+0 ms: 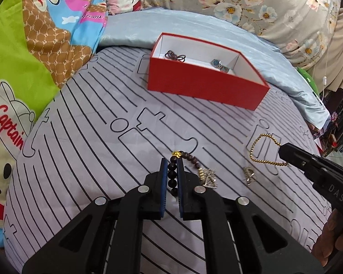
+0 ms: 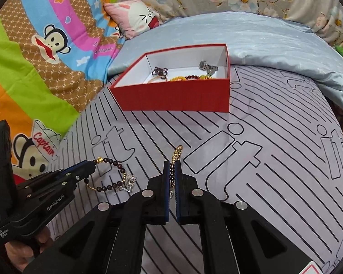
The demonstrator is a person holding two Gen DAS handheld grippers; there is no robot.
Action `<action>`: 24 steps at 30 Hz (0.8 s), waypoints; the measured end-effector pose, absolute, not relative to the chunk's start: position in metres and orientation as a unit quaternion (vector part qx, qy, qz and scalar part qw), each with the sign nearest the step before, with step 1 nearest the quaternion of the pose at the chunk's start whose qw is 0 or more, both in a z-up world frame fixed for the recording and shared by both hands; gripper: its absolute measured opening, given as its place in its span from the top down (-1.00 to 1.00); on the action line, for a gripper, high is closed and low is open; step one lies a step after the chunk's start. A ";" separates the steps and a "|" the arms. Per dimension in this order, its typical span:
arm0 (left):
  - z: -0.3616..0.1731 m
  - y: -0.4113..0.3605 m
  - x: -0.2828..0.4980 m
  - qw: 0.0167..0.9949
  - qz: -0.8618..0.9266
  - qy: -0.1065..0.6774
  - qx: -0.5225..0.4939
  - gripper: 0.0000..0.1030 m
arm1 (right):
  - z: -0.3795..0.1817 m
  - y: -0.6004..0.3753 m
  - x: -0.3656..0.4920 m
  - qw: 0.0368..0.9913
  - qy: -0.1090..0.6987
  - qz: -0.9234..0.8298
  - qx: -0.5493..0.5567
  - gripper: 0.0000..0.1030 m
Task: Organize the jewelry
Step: 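Grasp the dark bead bracelet with the left gripper while the right grasps the gold bead chain, then carry the dark bracelet and gold chain into the red box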
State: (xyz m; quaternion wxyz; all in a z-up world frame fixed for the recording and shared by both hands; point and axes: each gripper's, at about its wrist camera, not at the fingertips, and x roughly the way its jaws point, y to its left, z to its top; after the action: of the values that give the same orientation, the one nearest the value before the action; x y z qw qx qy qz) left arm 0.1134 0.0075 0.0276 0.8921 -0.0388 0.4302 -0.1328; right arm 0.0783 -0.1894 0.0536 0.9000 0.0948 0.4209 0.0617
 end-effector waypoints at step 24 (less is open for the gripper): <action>0.111 -0.036 0.118 0.910 -0.185 0.372 0.006 0.85 | 0.115 -0.187 0.072 0.923 0.363 0.087 0.091 0.92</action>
State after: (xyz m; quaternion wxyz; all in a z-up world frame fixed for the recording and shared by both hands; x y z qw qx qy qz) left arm 0.1183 -0.0358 0.1109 0.9095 0.0064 0.3723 -0.1847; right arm 0.0721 -0.1871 0.1147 0.9234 0.0910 0.3627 0.0866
